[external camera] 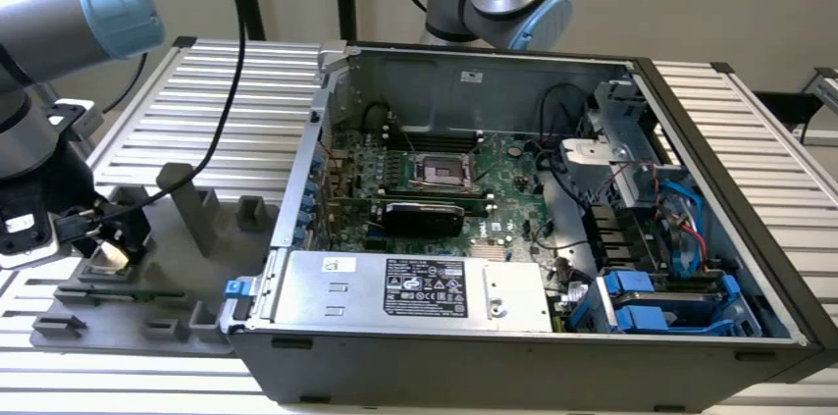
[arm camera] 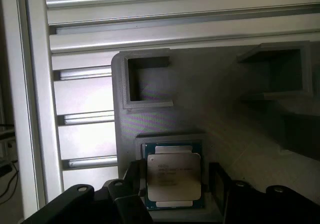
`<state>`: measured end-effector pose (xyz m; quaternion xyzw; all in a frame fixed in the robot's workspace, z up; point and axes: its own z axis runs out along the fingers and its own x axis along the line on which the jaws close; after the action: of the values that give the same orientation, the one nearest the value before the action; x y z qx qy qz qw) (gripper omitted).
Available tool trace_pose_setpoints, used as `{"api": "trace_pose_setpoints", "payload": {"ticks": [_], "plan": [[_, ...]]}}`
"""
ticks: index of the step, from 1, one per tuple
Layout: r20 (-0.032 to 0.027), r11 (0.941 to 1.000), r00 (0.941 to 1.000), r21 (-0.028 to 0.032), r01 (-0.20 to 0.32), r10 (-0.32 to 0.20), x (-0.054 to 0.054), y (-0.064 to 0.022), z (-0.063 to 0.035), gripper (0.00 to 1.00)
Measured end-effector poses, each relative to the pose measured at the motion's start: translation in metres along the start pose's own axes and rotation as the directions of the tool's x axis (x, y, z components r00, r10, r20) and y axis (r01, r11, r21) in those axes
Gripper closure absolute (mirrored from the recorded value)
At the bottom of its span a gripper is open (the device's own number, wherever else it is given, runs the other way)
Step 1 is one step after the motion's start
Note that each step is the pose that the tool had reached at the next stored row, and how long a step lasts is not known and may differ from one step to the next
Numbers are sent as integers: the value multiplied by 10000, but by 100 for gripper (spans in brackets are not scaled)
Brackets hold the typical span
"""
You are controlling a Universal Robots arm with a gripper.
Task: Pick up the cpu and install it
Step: 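Pick up the cpu and move it towards the insertion slot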
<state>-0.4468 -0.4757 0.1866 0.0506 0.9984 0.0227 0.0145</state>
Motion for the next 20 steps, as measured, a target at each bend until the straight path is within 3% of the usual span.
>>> {"api": "trace_pose_setpoints", "payload": {"ticks": [9, 11, 12, 20], "plan": [[-1, 10000, 10000, 0, 0, 0, 1, -1, 18, 34], [-1, 10000, 10000, 0, 1, -1, 0, -1, 19, 36], [-1, 10000, 10000, 0, 0, 0, 1, -1, 19, 43], [-2, 10000, 10000, 1, 0, 0, 1, -1, 19, 45]]}}
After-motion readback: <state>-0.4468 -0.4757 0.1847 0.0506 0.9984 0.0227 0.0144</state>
